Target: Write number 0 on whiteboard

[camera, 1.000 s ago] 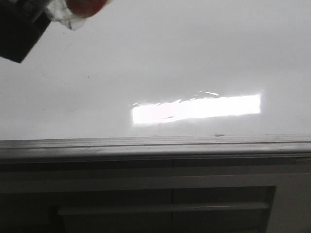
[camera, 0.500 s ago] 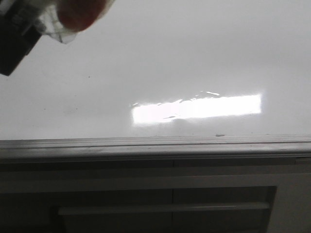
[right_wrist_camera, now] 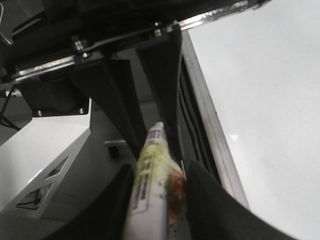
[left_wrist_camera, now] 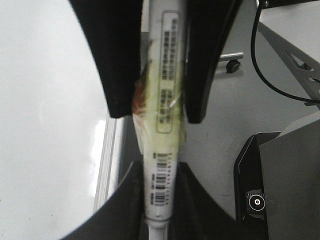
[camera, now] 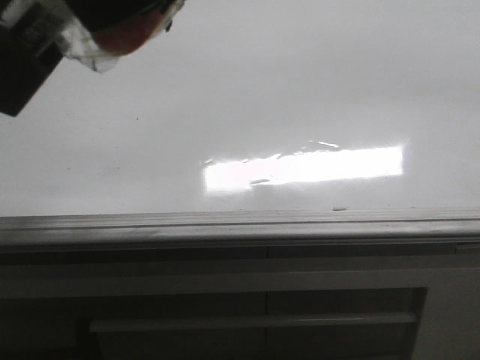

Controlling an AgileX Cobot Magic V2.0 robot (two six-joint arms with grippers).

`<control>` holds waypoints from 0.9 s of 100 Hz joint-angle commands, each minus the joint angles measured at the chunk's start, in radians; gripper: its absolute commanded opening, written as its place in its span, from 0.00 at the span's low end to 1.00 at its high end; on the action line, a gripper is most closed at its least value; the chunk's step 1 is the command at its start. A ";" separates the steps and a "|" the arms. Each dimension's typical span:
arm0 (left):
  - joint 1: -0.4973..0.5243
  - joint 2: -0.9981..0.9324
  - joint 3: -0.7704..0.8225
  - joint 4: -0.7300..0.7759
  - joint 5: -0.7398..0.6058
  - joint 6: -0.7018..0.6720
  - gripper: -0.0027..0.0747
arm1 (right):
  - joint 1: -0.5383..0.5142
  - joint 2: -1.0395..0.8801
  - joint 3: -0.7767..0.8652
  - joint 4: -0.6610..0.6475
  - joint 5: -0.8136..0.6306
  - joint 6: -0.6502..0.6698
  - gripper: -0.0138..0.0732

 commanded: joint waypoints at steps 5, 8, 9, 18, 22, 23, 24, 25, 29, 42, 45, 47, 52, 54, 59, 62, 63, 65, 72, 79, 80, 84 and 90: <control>-0.007 -0.013 -0.027 -0.061 -0.026 0.007 0.01 | -0.002 -0.010 -0.037 0.036 -0.044 -0.007 0.21; -0.007 -0.013 -0.027 -0.061 -0.026 0.007 0.01 | -0.002 -0.010 -0.037 0.036 -0.044 -0.007 0.18; -0.007 -0.013 -0.027 -0.061 -0.026 0.007 0.01 | -0.002 -0.010 -0.037 0.039 -0.044 -0.007 0.17; -0.007 -0.013 -0.027 -0.061 -0.026 0.007 0.01 | -0.002 -0.010 -0.037 0.039 -0.044 -0.007 0.10; -0.007 -0.013 -0.027 -0.061 -0.026 0.007 0.01 | -0.002 -0.010 -0.037 0.039 -0.044 -0.007 0.08; -0.007 -0.013 -0.027 -0.061 -0.026 0.007 0.01 | -0.002 -0.010 -0.037 0.039 -0.044 -0.007 0.08; -0.007 -0.013 -0.027 -0.061 -0.026 0.007 0.01 | -0.002 -0.010 -0.037 0.039 -0.044 -0.007 0.08; -0.007 -0.013 -0.027 -0.061 -0.026 0.005 0.01 | -0.002 -0.010 -0.037 0.039 -0.044 -0.007 0.08; -0.007 -0.013 -0.027 -0.065 -0.026 -0.004 0.01 | -0.002 -0.010 -0.037 0.039 -0.047 -0.007 0.08; -0.007 -0.013 -0.027 -0.128 -0.026 -0.016 0.21 | -0.002 -0.012 -0.037 0.039 -0.073 -0.007 0.08; -0.007 -0.015 -0.027 -0.143 -0.026 -0.031 0.28 | -0.002 -0.015 -0.037 0.040 -0.082 -0.005 0.08; -0.007 -0.018 -0.027 -0.154 -0.028 -0.044 0.35 | -0.004 -0.018 -0.037 0.040 -0.092 0.001 0.08; -0.007 -0.027 -0.027 -0.172 -0.032 -0.079 0.51 | -0.012 -0.027 -0.035 0.040 -0.111 0.013 0.08; -0.007 -0.030 -0.027 -0.174 -0.035 -0.095 0.55 | -0.017 -0.032 -0.033 0.040 -0.112 0.013 0.08; -0.007 -0.049 -0.027 -0.174 -0.035 -0.122 0.65 | -0.034 -0.046 -0.029 0.040 -0.113 0.013 0.08; -0.007 -0.065 -0.027 -0.174 -0.037 -0.144 0.68 | -0.045 -0.055 -0.025 0.040 -0.113 0.013 0.08; -0.007 -0.068 -0.027 -0.174 -0.037 -0.147 0.68 | -0.048 -0.059 -0.022 0.040 -0.113 0.013 0.08; -0.007 -0.080 -0.027 -0.174 -0.040 -0.155 0.68 | -0.057 -0.068 -0.017 0.040 -0.113 0.013 0.08; -0.007 -0.129 -0.012 -0.172 -0.057 -0.182 0.65 | -0.092 -0.100 0.007 0.040 -0.116 0.018 0.09; -0.005 -0.192 0.026 -0.160 -0.104 -0.206 0.58 | -0.130 -0.145 0.045 0.040 -0.136 0.052 0.10; -0.003 -0.199 0.031 -0.158 -0.111 -0.210 0.57 | -0.138 -0.150 0.054 0.040 -0.138 0.055 0.10; 0.005 -0.244 0.067 -0.155 -0.166 -0.249 0.52 | -0.155 -0.183 0.081 0.040 -0.150 0.057 0.10; 0.016 -0.321 0.134 -0.155 -0.272 -0.315 0.46 | -0.181 -0.231 0.134 0.040 -0.170 0.057 0.10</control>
